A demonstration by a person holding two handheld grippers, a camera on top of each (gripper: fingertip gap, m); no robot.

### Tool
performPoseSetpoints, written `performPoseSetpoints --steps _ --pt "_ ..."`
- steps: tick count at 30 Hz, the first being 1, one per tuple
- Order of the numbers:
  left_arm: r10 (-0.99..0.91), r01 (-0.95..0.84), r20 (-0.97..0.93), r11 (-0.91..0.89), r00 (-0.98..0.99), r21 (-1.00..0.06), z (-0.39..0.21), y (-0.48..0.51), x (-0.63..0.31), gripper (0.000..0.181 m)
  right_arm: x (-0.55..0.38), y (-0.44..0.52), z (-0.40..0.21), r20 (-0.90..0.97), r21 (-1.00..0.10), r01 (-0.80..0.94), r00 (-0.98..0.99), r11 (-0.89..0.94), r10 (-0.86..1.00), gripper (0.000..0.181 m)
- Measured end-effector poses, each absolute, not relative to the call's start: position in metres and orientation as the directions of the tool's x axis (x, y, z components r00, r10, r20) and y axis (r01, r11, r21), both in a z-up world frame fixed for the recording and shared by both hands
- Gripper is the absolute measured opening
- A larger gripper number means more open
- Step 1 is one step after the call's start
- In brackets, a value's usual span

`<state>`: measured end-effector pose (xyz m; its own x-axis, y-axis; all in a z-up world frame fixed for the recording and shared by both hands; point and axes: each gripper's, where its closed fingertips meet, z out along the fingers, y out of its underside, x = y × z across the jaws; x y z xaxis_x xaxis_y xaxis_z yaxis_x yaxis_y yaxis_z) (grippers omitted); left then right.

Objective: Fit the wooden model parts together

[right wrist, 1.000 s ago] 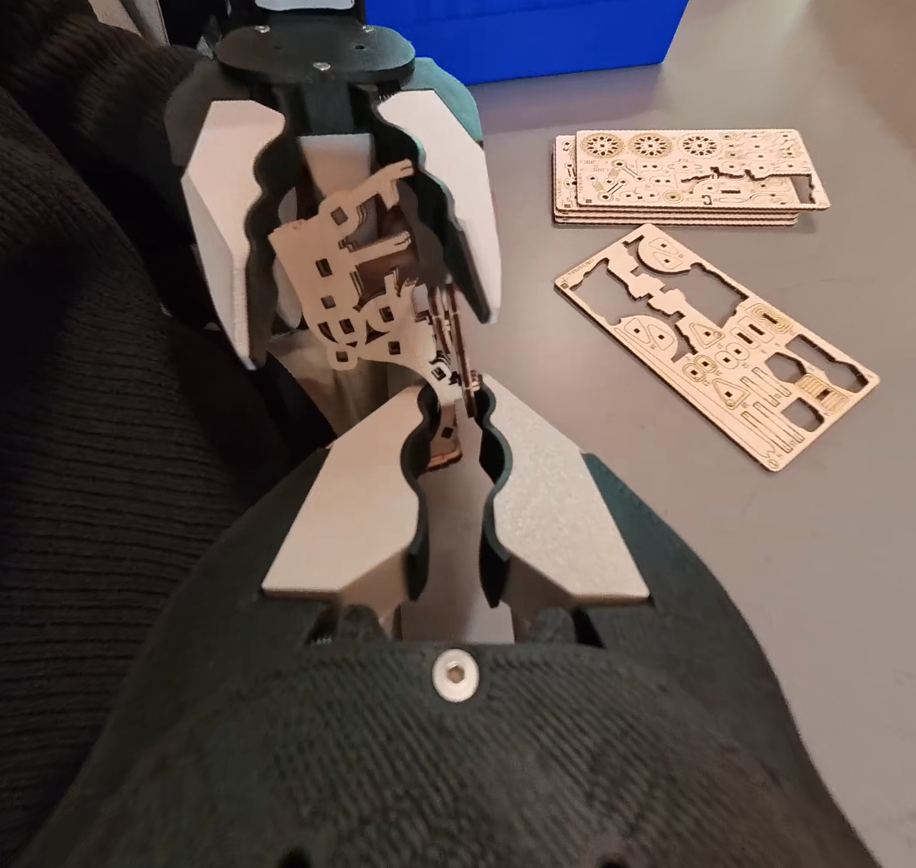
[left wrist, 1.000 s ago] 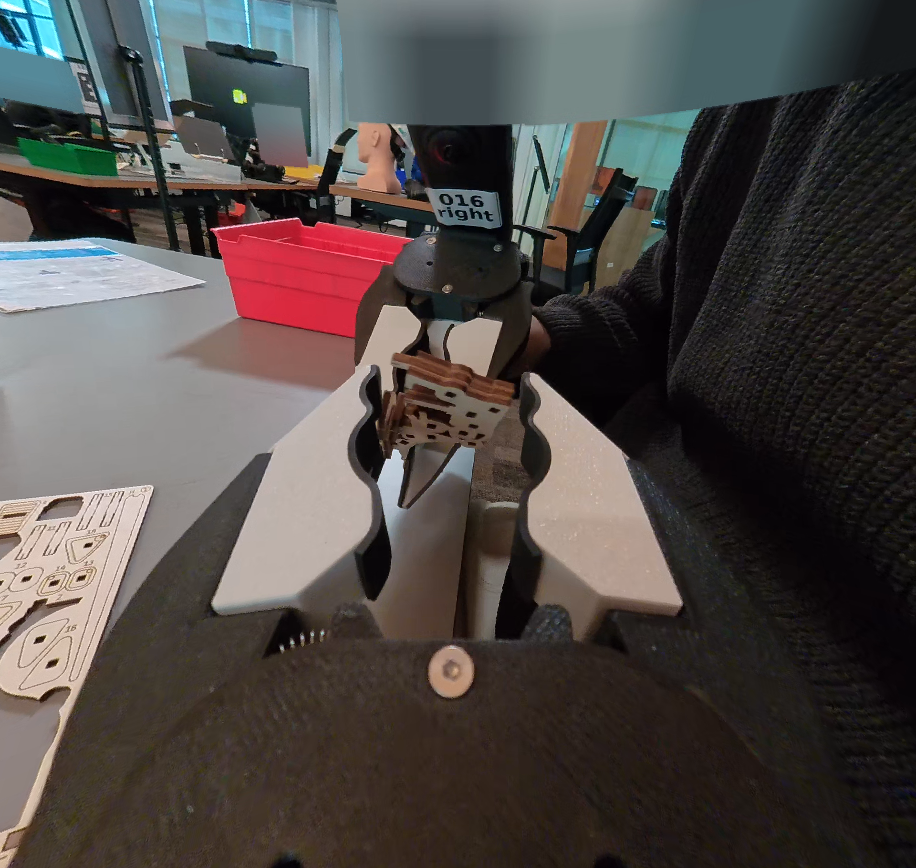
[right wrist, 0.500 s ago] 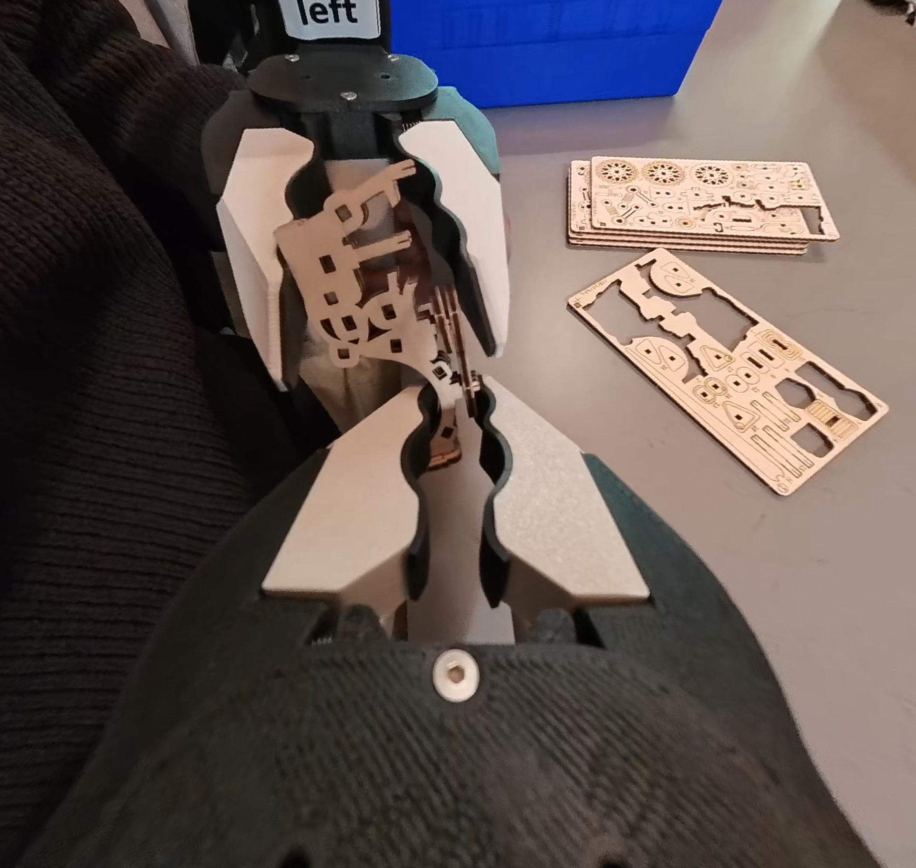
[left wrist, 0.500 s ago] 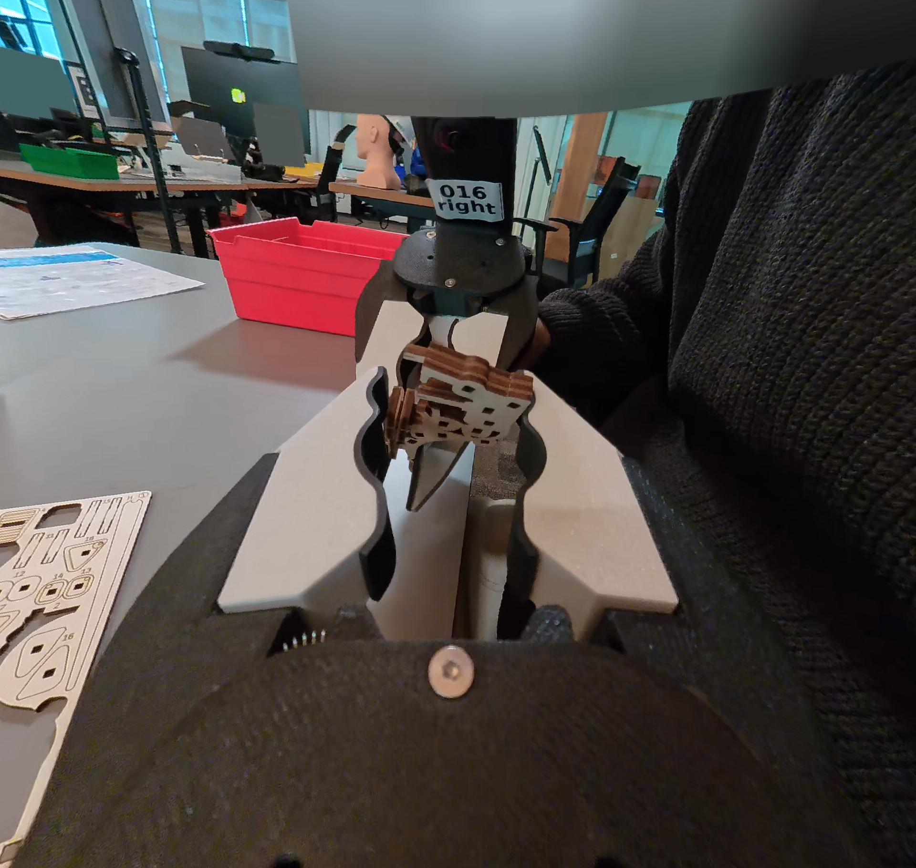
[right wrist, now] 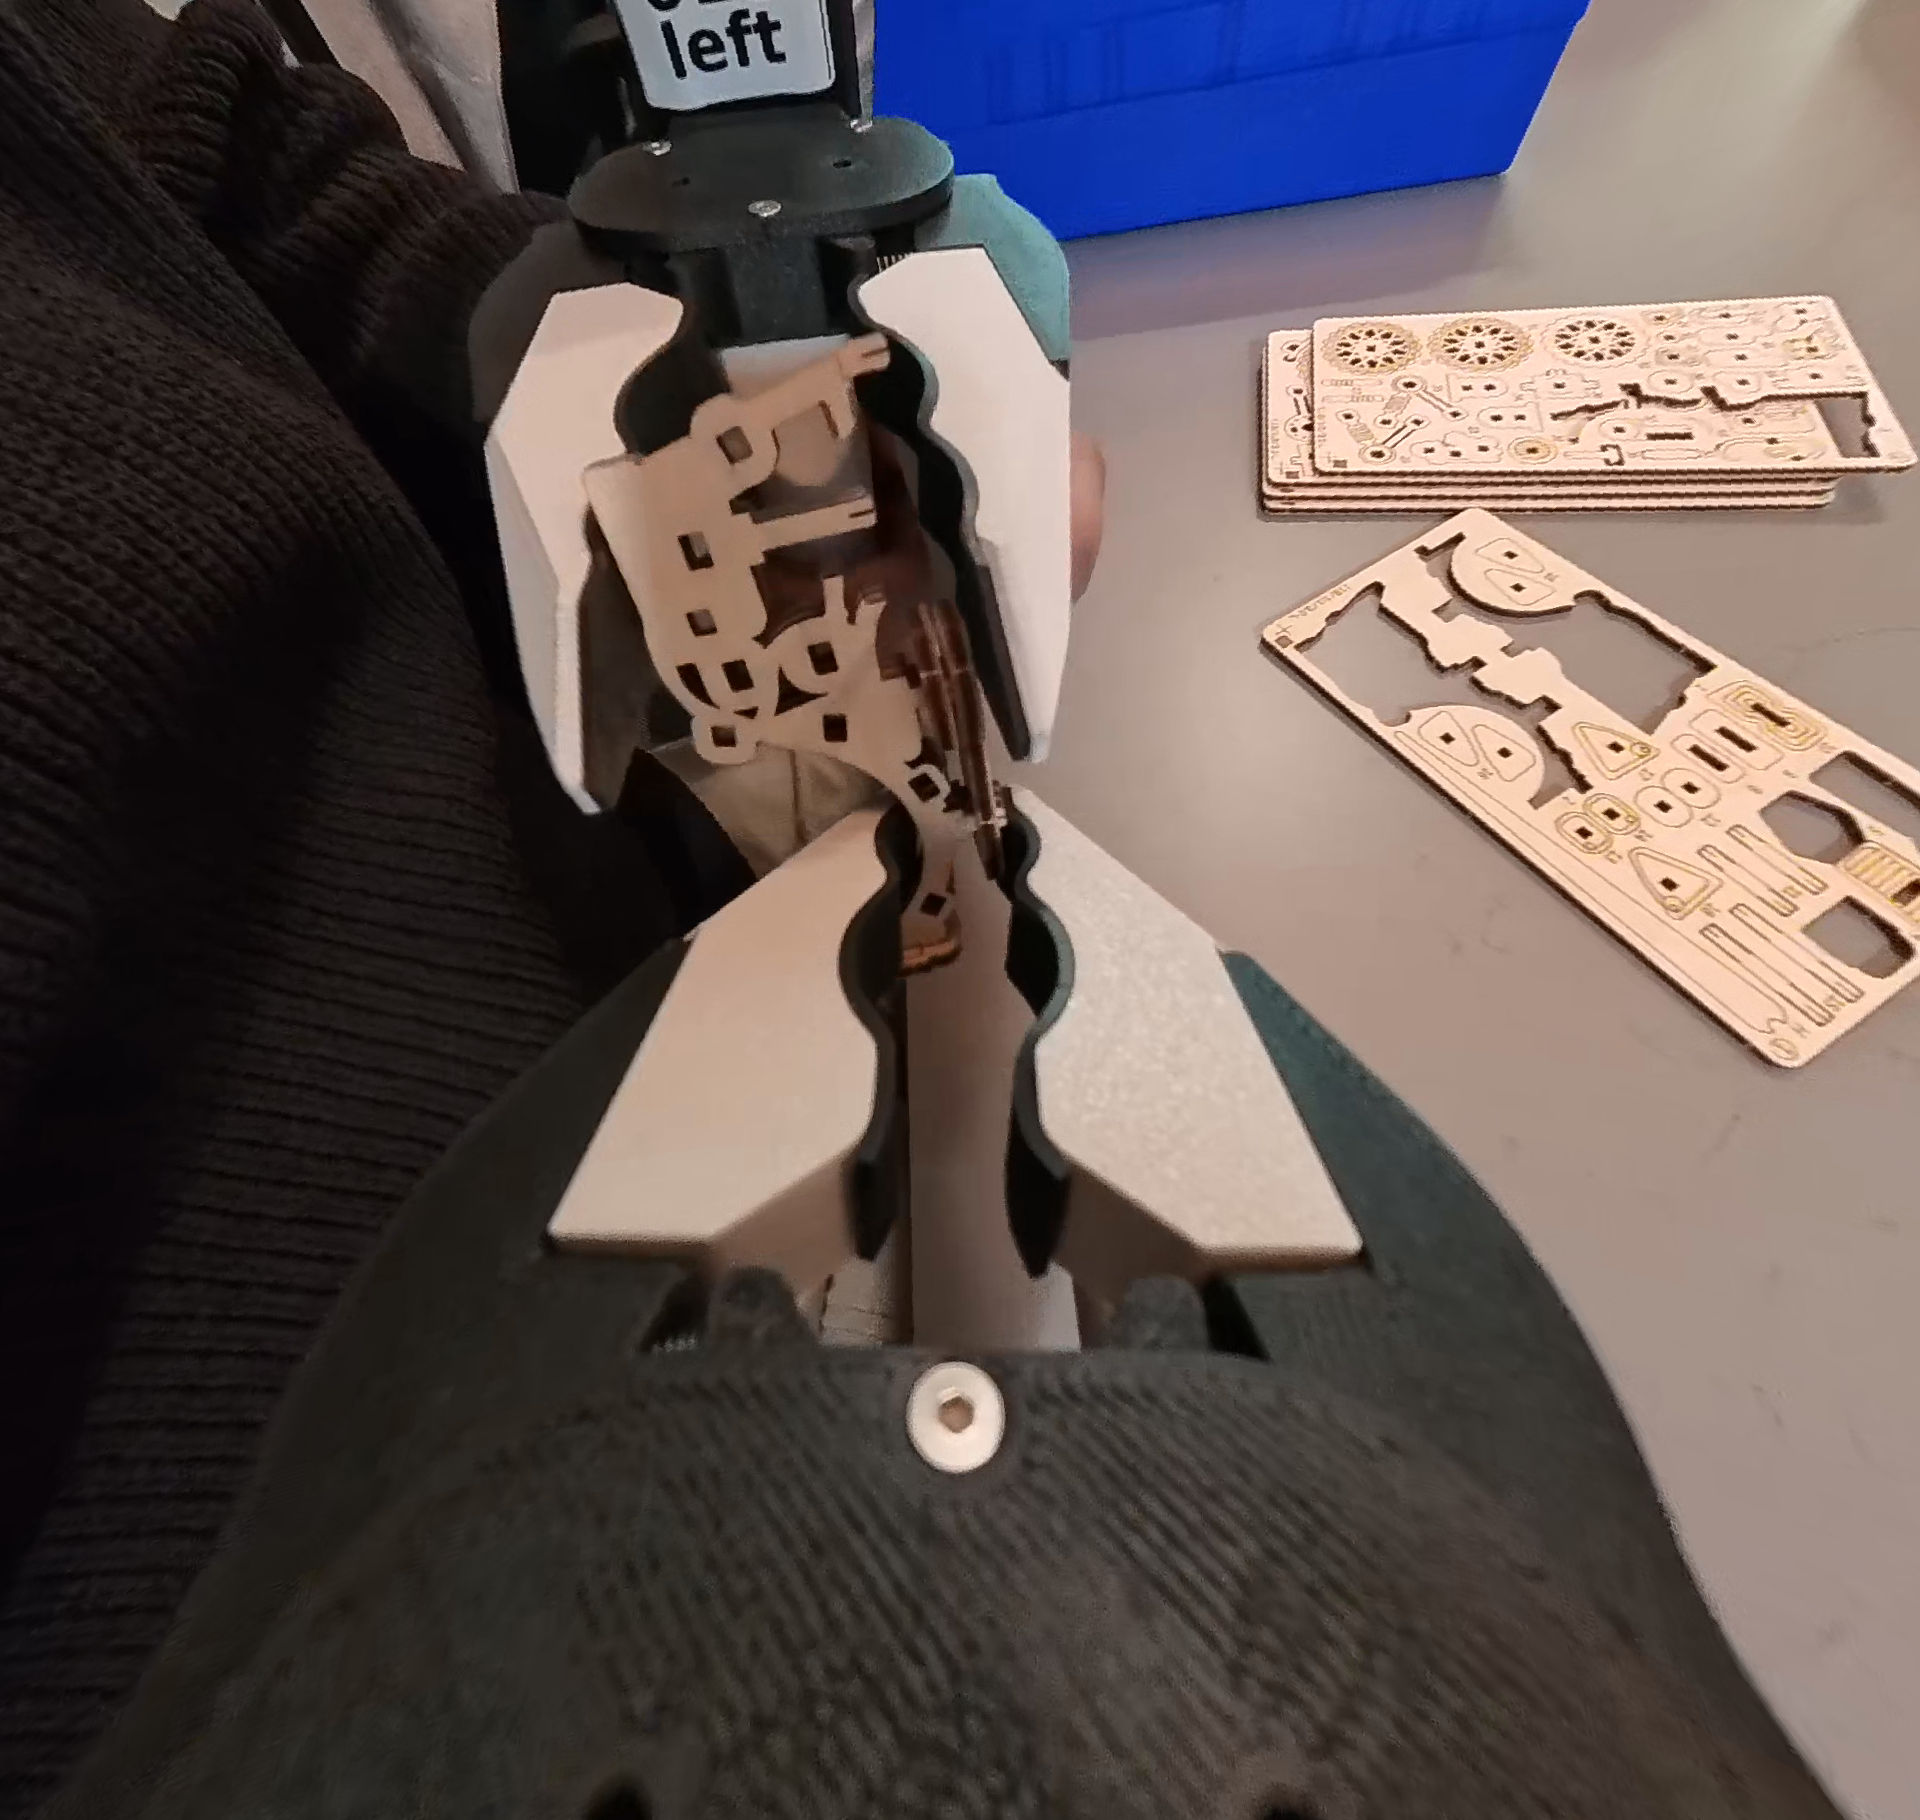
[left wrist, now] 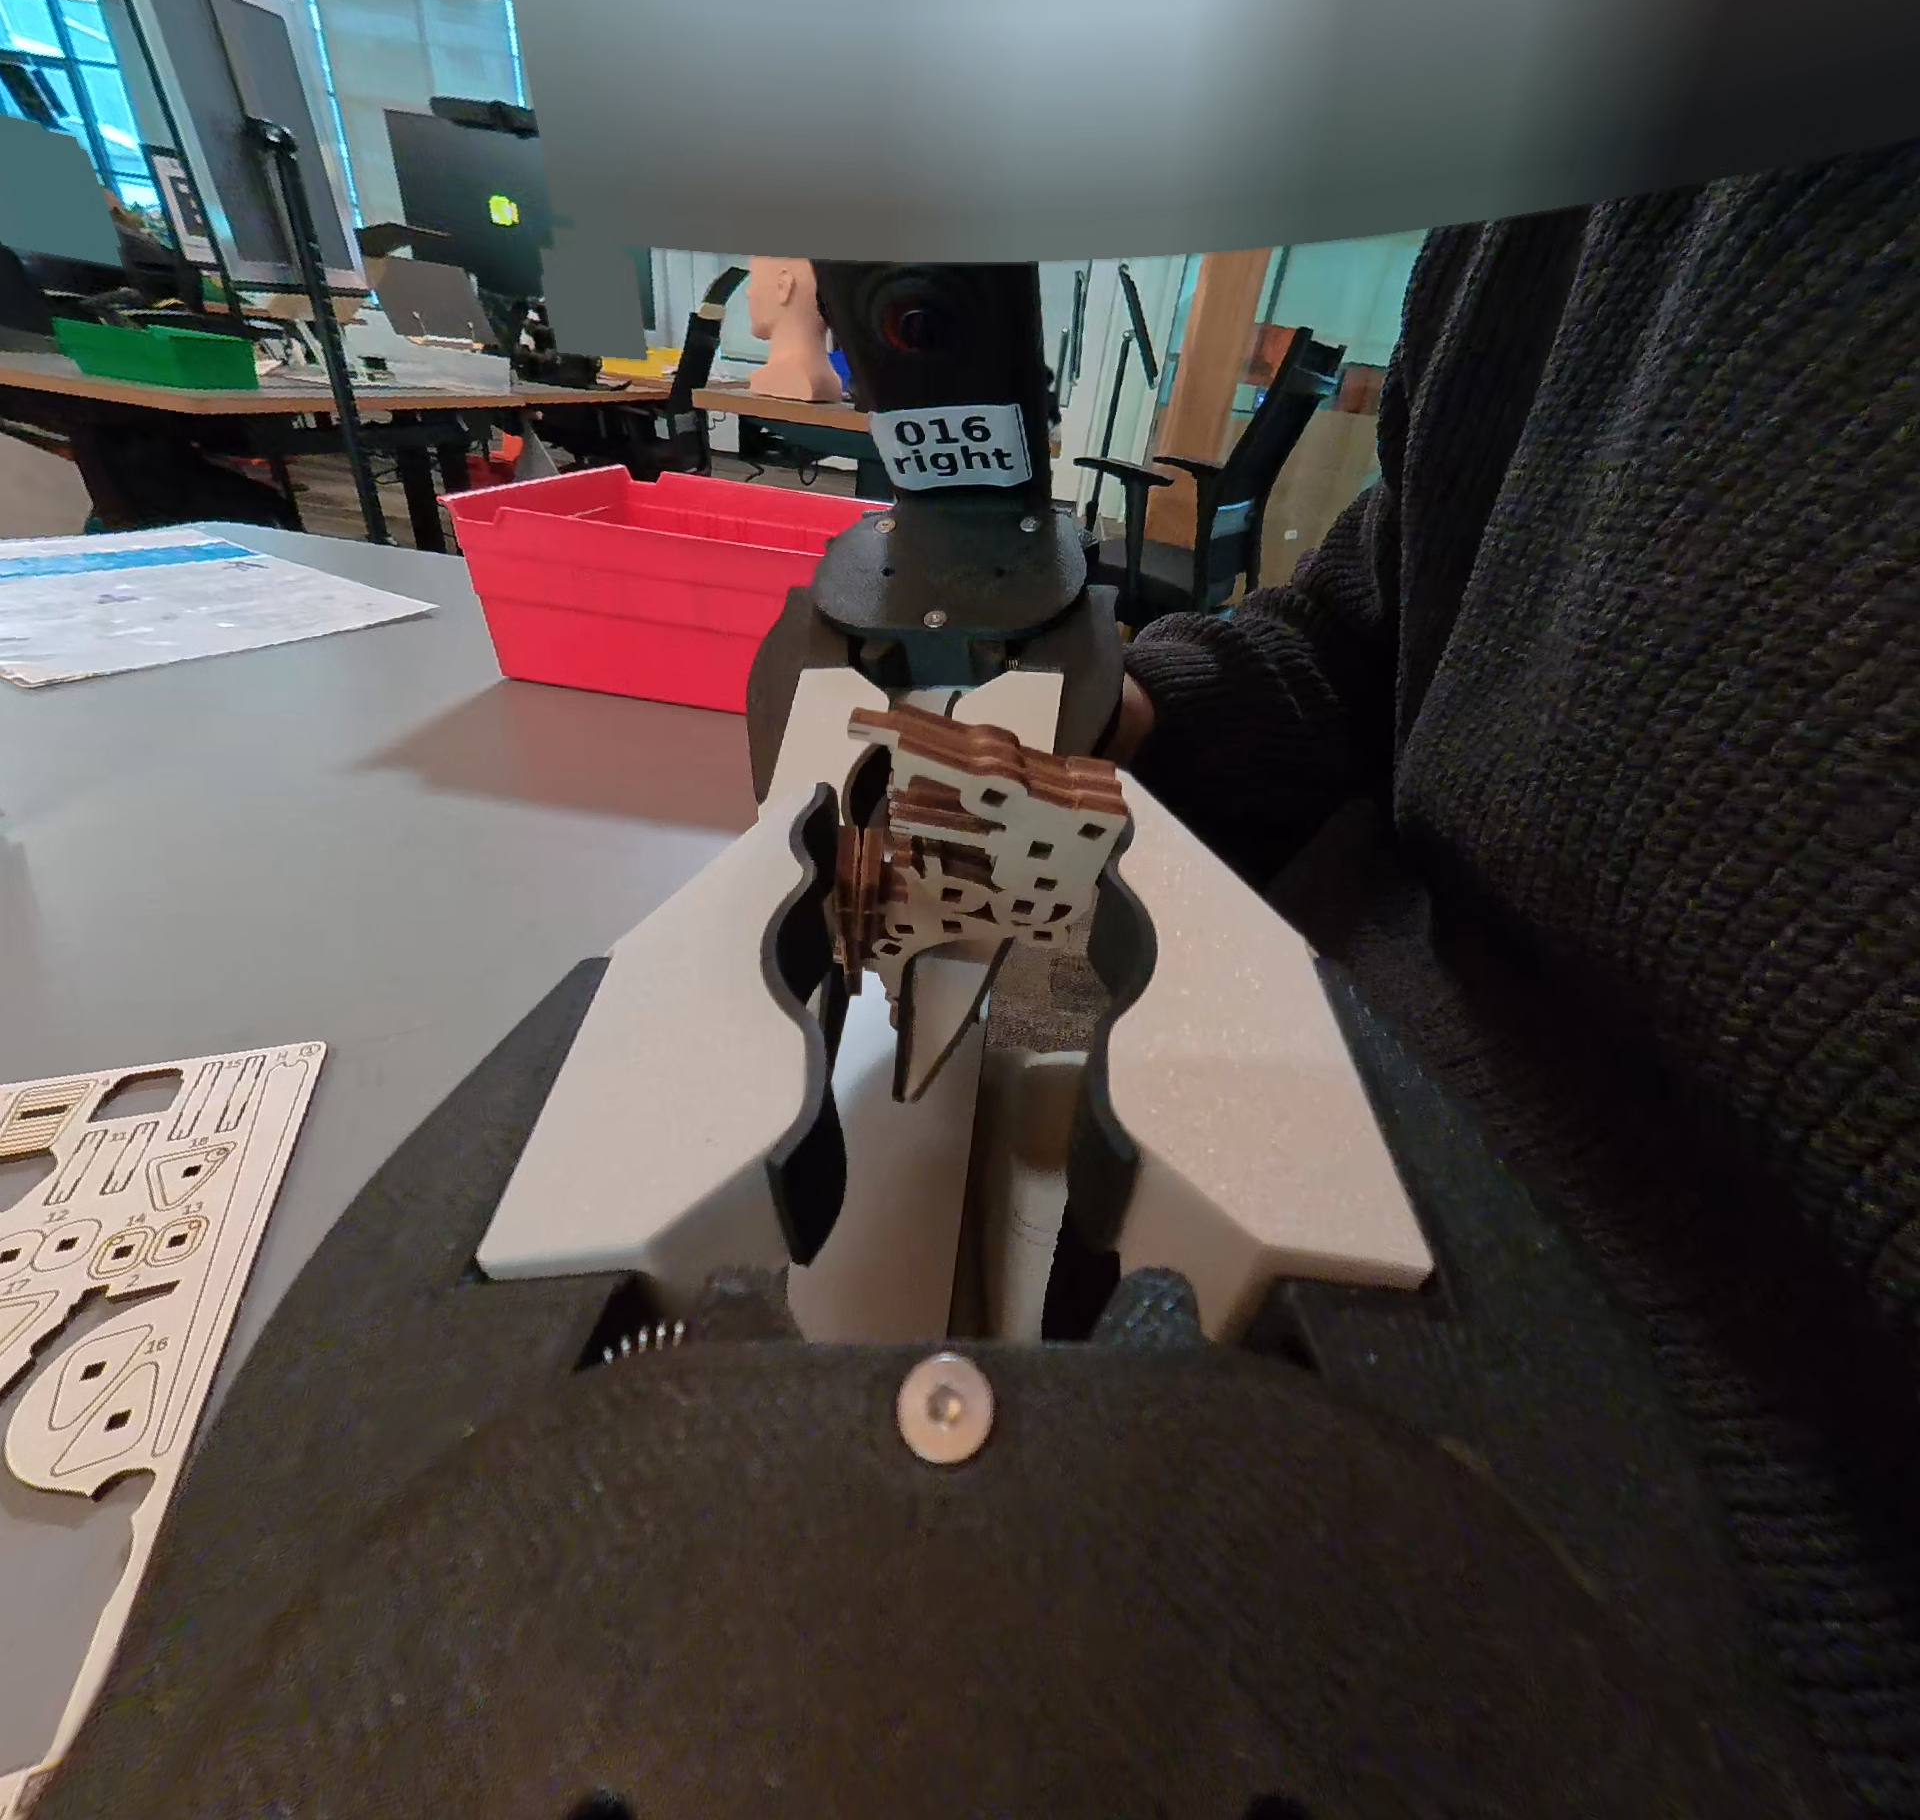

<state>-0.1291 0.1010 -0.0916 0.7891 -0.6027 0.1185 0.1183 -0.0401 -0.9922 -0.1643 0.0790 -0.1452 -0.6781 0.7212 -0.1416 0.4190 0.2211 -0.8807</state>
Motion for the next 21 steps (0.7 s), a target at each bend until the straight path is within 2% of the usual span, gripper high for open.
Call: performPoseSetpoints --steps 10,12,15,18,21 --pt "-0.587 0.163 0.155 -0.04 0.795 -0.986 -0.089 0.104 -0.132 0.047 -0.165 0.08 -0.143 -0.213 -0.886 0.439 -0.673 0.151 0.708 0.017" --pt "-0.572 0.164 0.149 -0.025 0.806 -0.986 -0.087 0.105 -0.136 0.047 -0.168 0.084 -0.145 -0.207 -0.885 0.442 -0.656 0.148 0.726 0.037" --pt "-0.532 0.175 0.151 -0.005 0.833 -0.985 -0.085 0.107 -0.147 0.047 -0.173 0.094 -0.142 -0.196 -0.893 0.431 -0.628 0.127 0.753 0.05" --pt "-0.496 0.181 0.157 0.001 0.854 -0.983 -0.085 0.109 -0.157 0.046 -0.176 0.104 -0.121 -0.189 -0.936 0.348 -0.619 0.051 0.762 0.05" --pt "-0.488 0.189 0.163 0.003 0.858 -0.982 -0.085 0.11 -0.158 0.046 -0.171 0.106 -0.093 -0.168 -0.975 0.222 -0.658 -0.024 0.734 0.037"
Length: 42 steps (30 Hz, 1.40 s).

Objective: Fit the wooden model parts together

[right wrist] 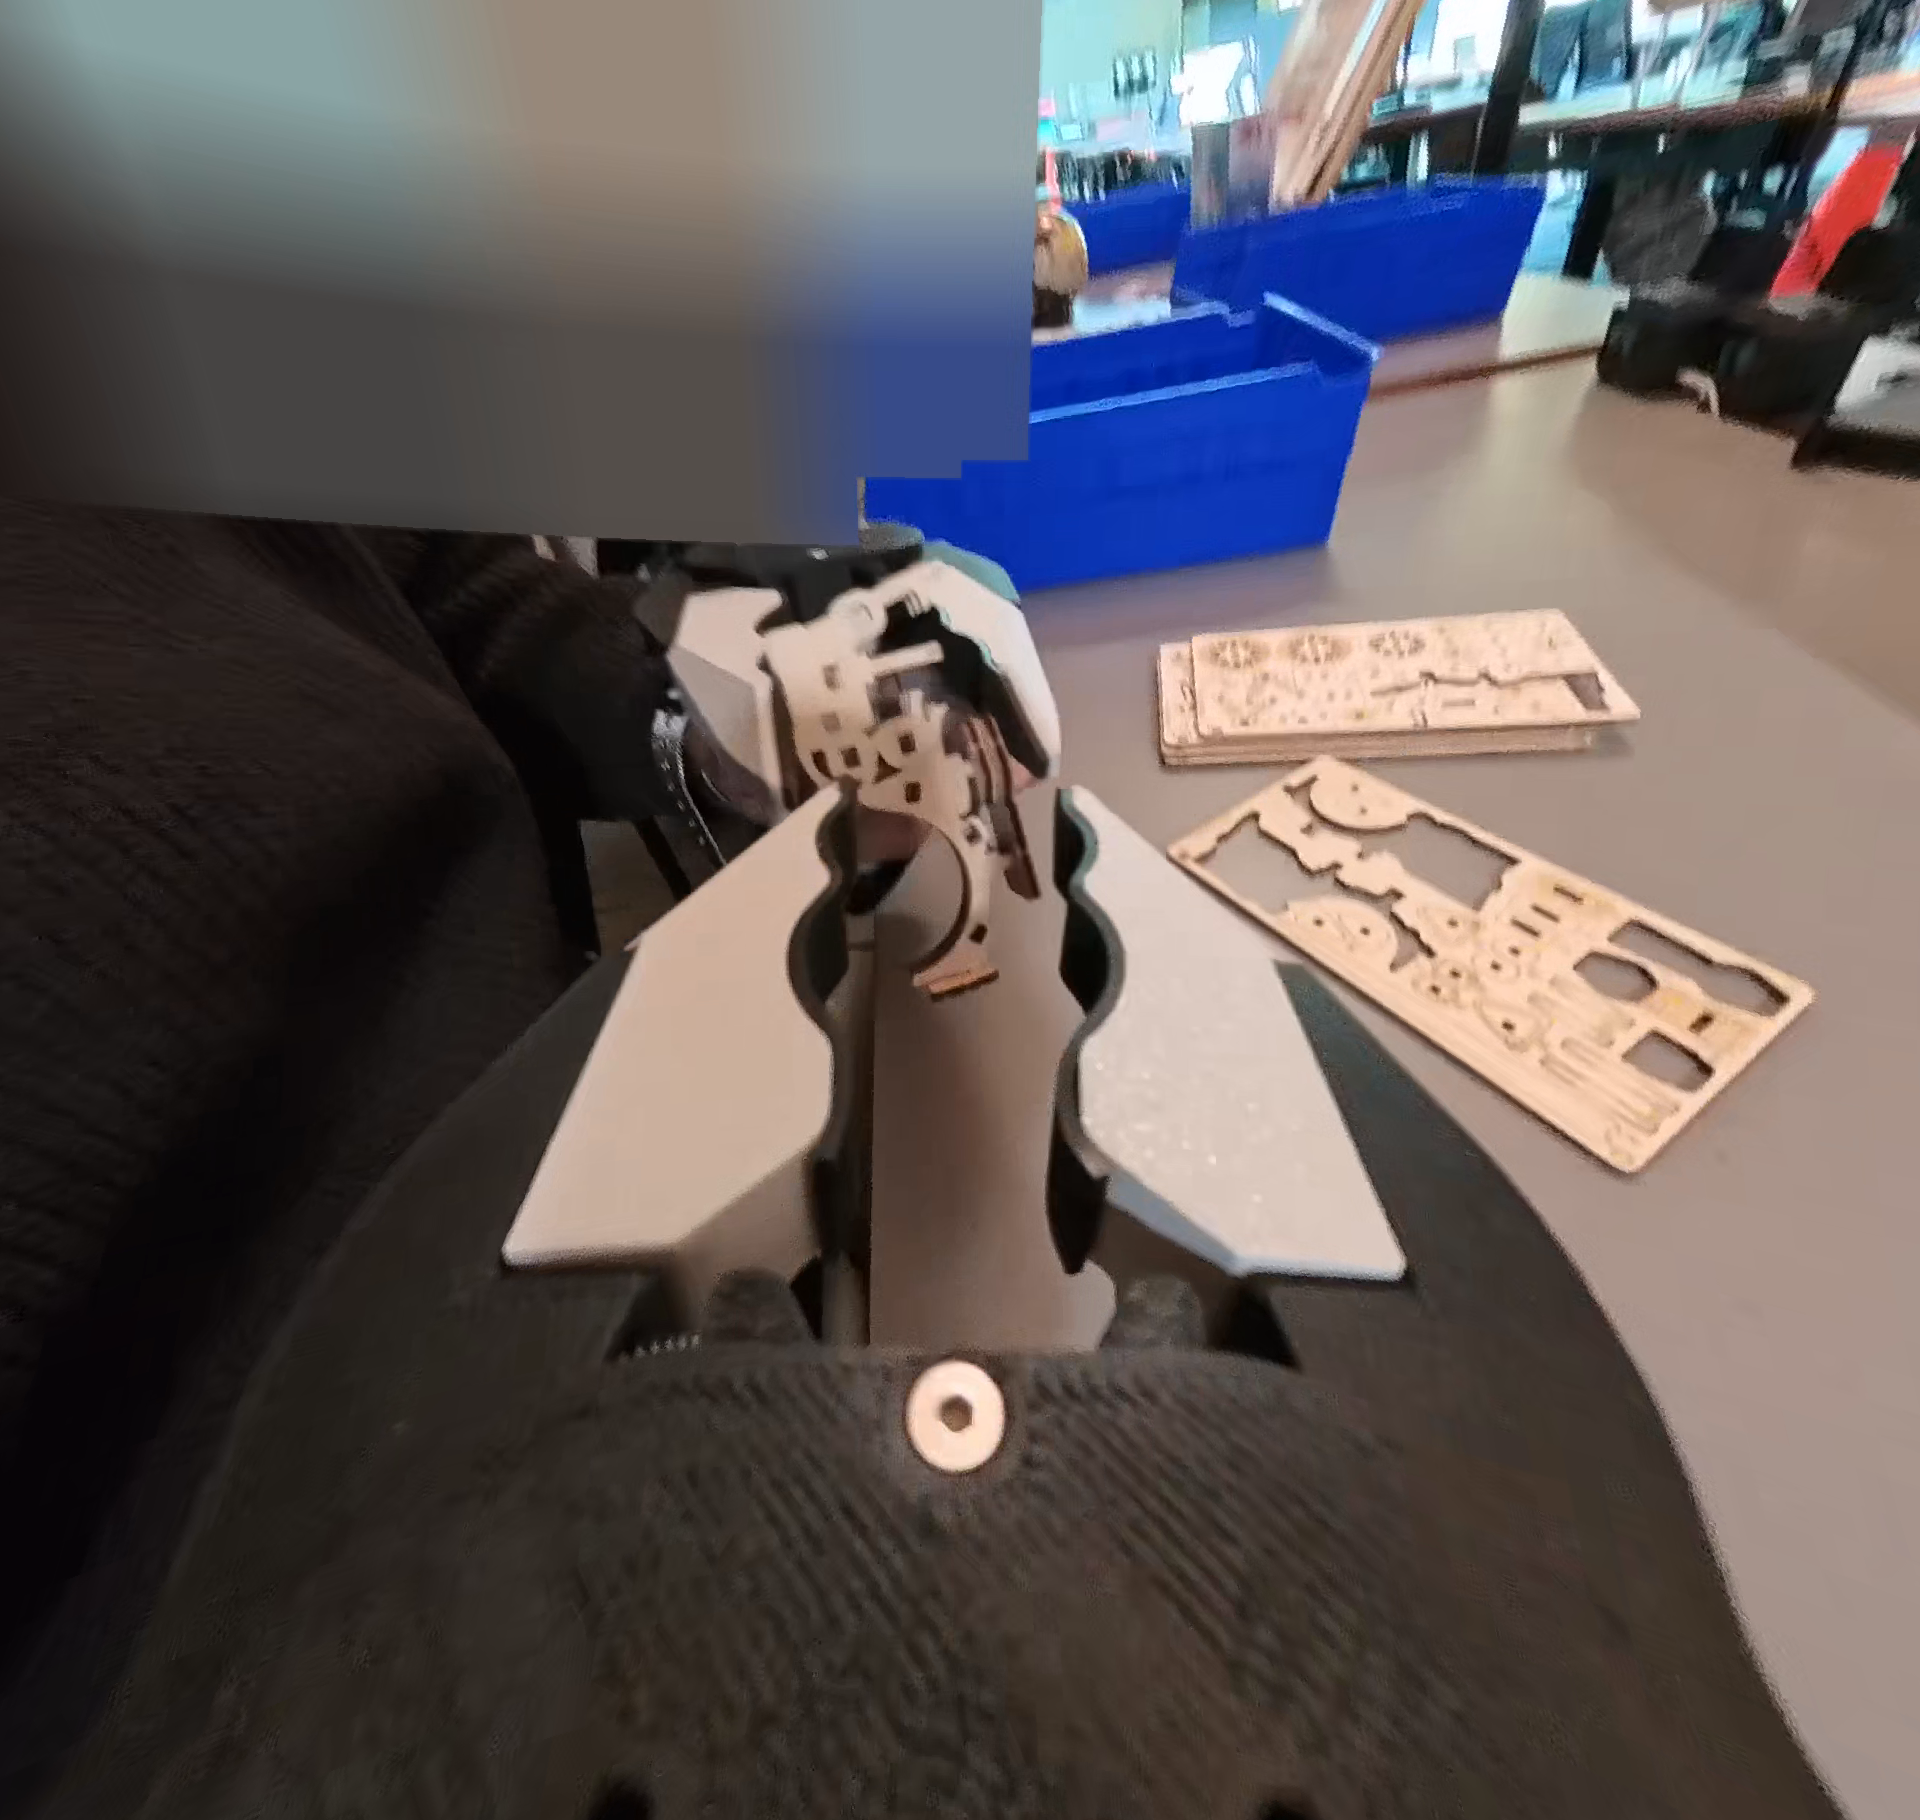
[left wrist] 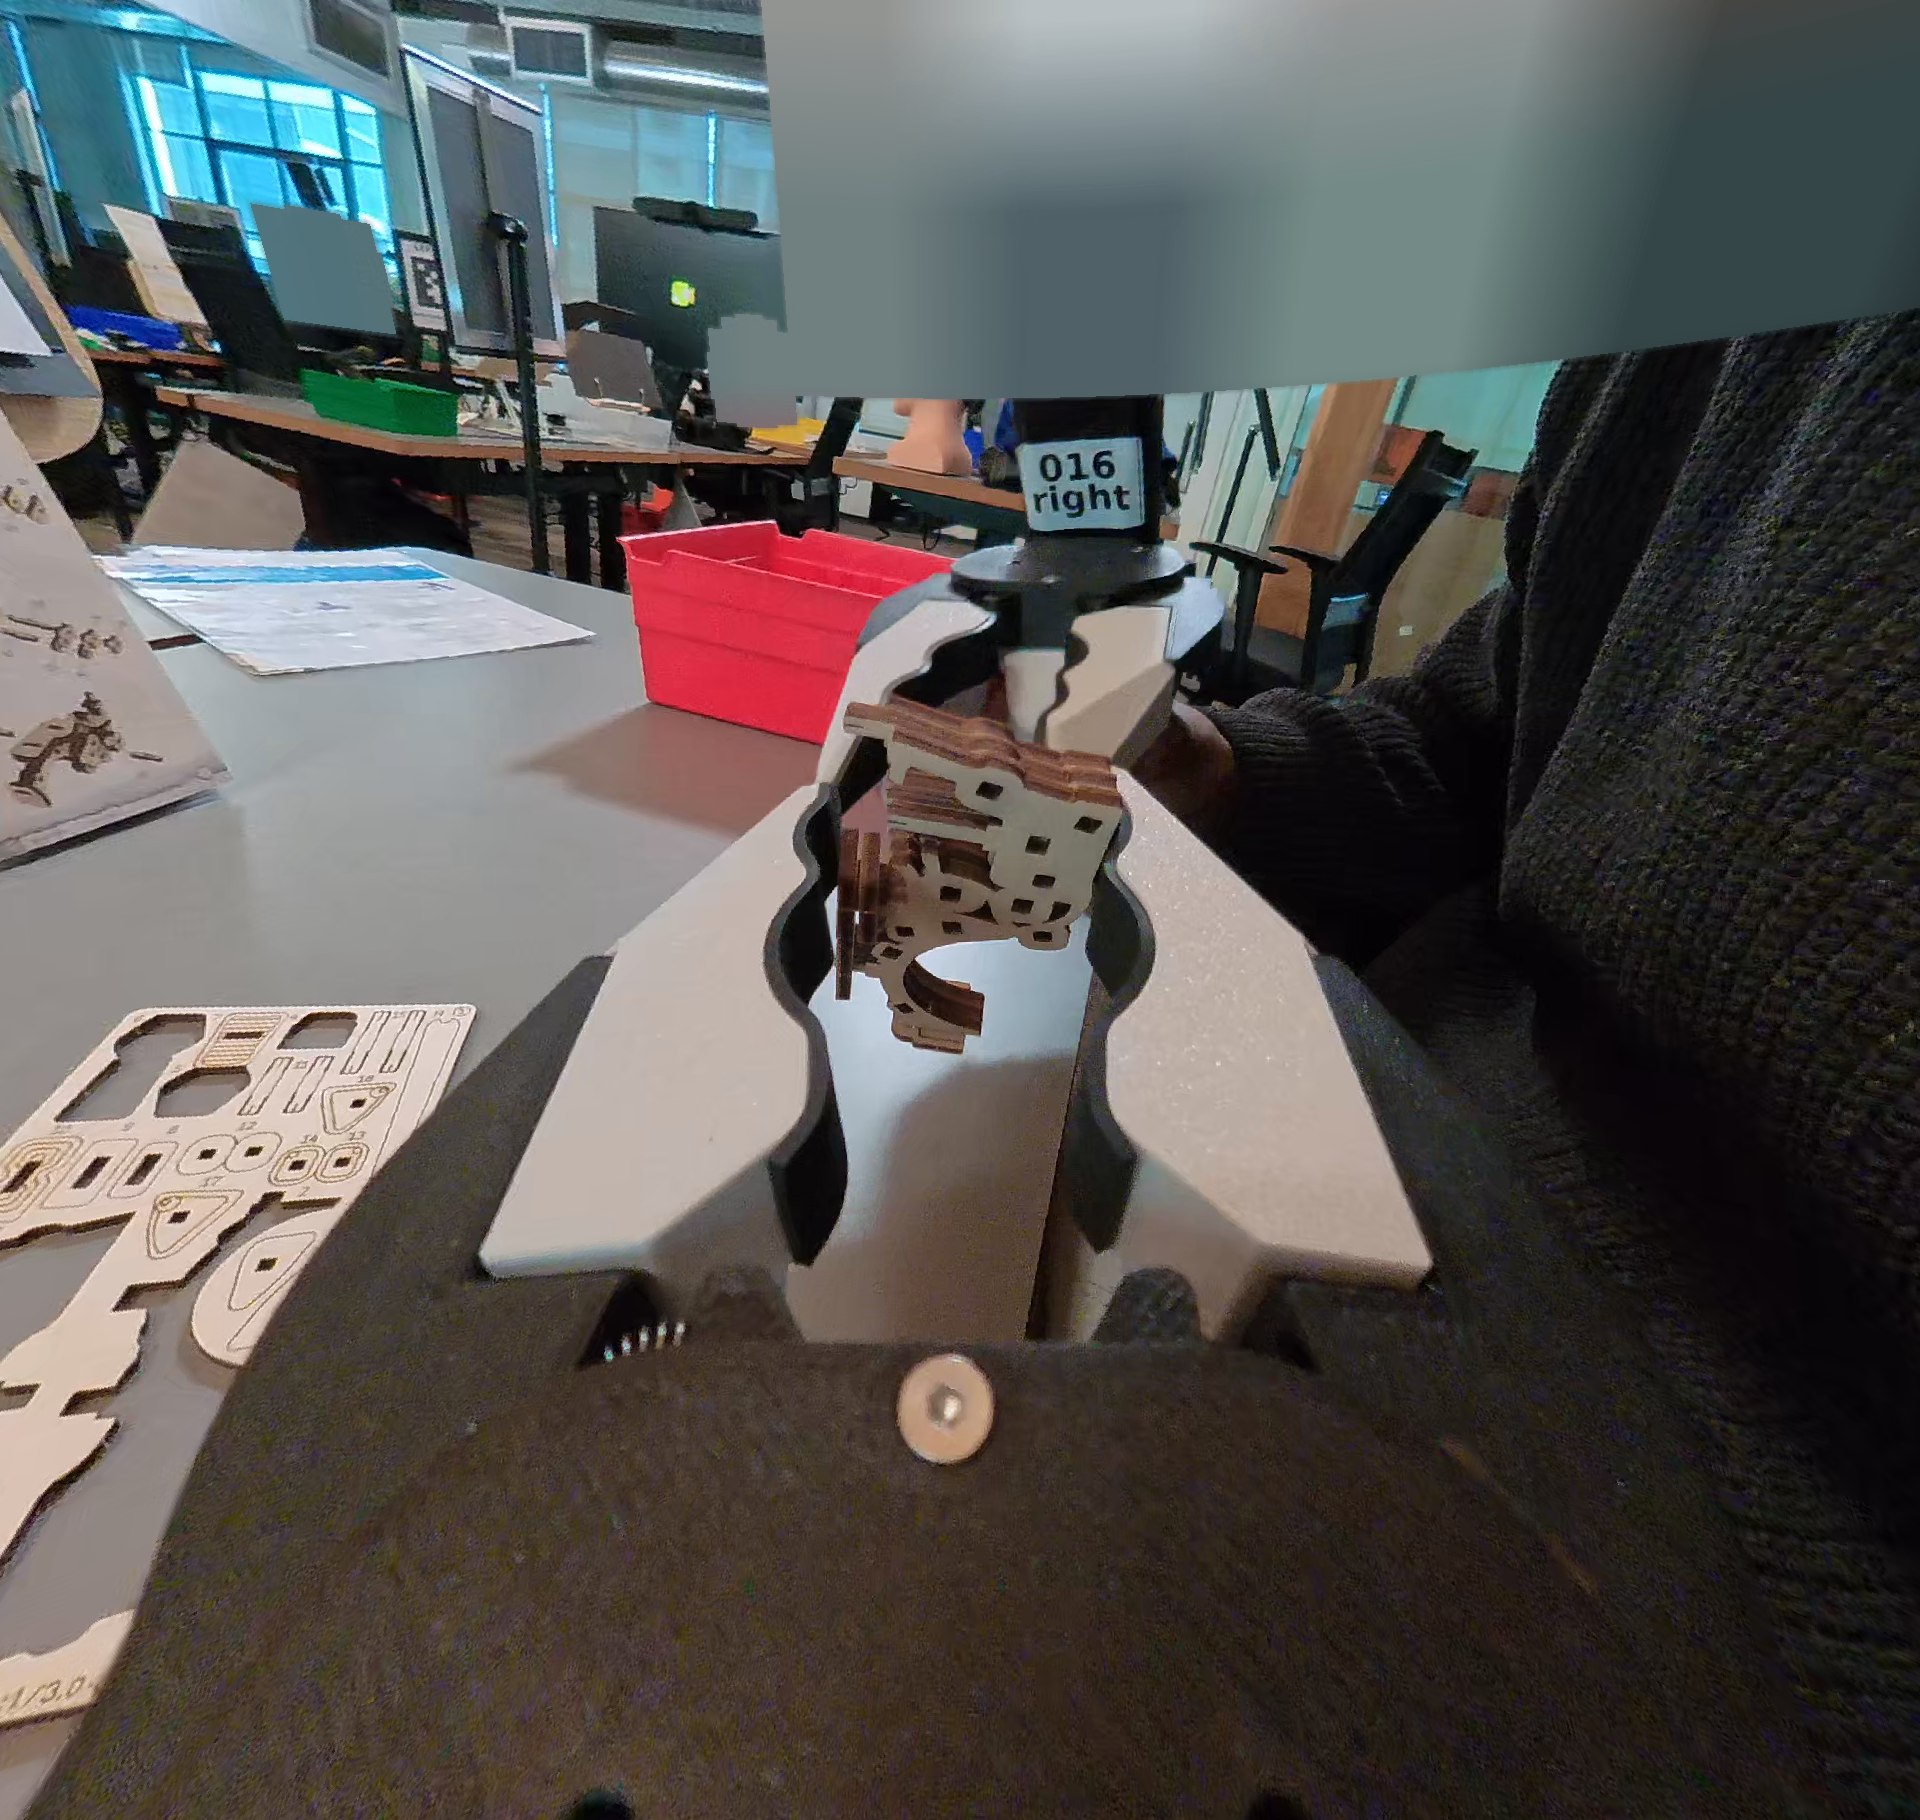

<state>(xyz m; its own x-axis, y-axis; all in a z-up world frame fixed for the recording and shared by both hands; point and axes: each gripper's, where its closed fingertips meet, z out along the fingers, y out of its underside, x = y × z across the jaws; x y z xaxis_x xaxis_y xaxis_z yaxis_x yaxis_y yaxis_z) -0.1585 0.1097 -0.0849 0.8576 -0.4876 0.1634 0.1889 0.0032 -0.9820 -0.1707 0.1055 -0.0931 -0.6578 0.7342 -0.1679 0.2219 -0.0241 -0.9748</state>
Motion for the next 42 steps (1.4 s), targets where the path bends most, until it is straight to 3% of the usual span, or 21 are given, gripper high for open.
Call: performPoseSetpoints --steps 9,14,23,24,25,28,42 --pt "-0.504 0.232 0.195 0.01 0.842 -0.973 -0.081 0.109 -0.155 0.046 -0.164 0.098 -0.086 -0.166 -0.981 0.19 -0.697 -0.044 0.698 0.032" --pt "-0.551 0.31 0.258 0.002 0.794 -0.951 -0.076 0.106 -0.151 0.046 -0.161 0.092 -0.087 -0.222 -0.972 0.219 -0.727 -0.087 0.65 0.043" --pt "-0.517 0.344 0.295 -0.001 0.804 -0.939 -0.077 0.111 -0.156 0.046 -0.165 0.094 -0.089 -0.221 -0.971 0.22 -0.706 -0.088 0.673 0.038" --pt "-0.517 0.352 0.303 -0.003 0.801 -0.936 -0.077 0.111 -0.156 0.047 -0.165 0.094 -0.089 -0.225 -0.971 0.223 -0.707 -0.09 0.671 0.041" --pt "-0.513 0.364 0.315 -0.005 0.798 -0.931 -0.076 0.111 -0.157 0.046 -0.163 0.091 -0.09 -0.226 -0.971 0.224 -0.723 -0.088 0.653 0.058" --pt "-0.508 0.387 0.337 -0.008 0.793 -0.922 -0.076 0.112 -0.16 0.046 -0.159 0.087 -0.086 -0.235 -0.97 0.218 -0.748 -0.105 0.621 0.063" --pt "-0.442 0.317 0.279 0.013 0.852 -0.948 -0.081 0.117 -0.161 0.047 -0.171 0.088 -0.1 0.04 -0.98 0.127 -0.629 0.153 0.777 0.054"
